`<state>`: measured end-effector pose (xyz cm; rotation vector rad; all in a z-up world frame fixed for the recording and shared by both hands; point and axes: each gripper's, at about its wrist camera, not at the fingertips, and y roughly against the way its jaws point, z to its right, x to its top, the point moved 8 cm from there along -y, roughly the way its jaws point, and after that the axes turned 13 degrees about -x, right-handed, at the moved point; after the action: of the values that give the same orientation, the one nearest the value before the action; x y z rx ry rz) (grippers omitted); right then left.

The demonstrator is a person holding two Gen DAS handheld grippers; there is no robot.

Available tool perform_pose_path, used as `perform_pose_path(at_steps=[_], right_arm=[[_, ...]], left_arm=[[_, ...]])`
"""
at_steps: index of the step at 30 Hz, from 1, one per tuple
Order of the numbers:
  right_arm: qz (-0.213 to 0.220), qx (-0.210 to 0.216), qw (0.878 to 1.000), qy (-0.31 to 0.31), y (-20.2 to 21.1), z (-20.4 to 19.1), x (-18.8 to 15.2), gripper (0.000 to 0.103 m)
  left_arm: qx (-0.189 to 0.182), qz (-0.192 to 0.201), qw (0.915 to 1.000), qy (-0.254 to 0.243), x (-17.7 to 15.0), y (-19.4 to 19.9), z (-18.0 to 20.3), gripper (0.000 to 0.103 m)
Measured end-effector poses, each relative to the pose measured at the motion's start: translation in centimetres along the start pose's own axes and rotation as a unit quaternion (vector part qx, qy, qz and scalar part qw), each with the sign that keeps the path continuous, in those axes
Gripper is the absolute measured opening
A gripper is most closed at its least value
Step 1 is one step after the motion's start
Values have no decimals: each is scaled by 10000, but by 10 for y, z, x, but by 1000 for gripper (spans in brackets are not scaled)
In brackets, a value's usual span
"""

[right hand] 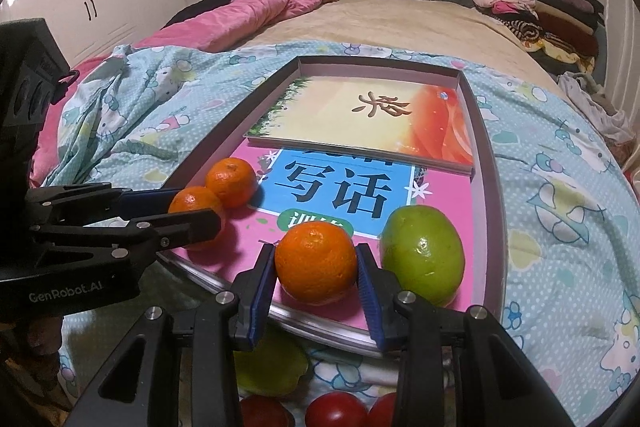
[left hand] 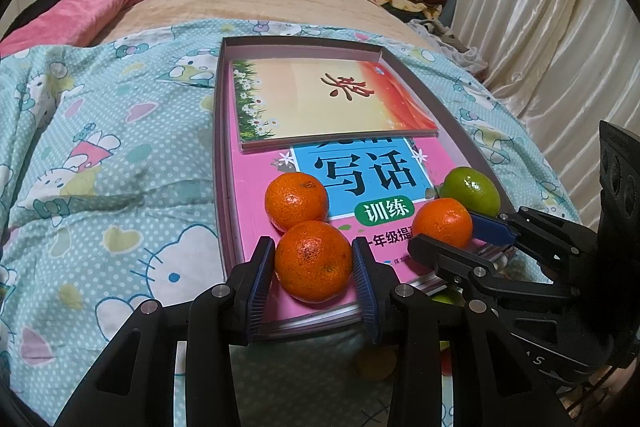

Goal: Organize fruits
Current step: 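Lower the oranges onto the workbook and open the right gripper while the left holds, then open the left gripper to release the large orange onto the workbook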

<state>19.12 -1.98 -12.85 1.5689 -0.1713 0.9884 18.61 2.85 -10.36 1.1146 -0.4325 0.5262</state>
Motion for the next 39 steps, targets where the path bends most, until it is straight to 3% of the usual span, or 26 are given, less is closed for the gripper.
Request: perform_pose_path(at_steps=[35, 37, 39], right_arm=[[377, -33, 9992, 132, 17, -3, 8, 47], [400, -14, 9991, 112, 18, -2, 8, 50], [428, -31, 9990, 102, 20, -1, 9, 53]], left_arm=[[8, 19, 10000, 41, 2, 4, -1, 42], [16, 37, 10000, 40, 2, 4, -1, 43], [30, 59, 10000, 51, 2, 5, -1, 50]])
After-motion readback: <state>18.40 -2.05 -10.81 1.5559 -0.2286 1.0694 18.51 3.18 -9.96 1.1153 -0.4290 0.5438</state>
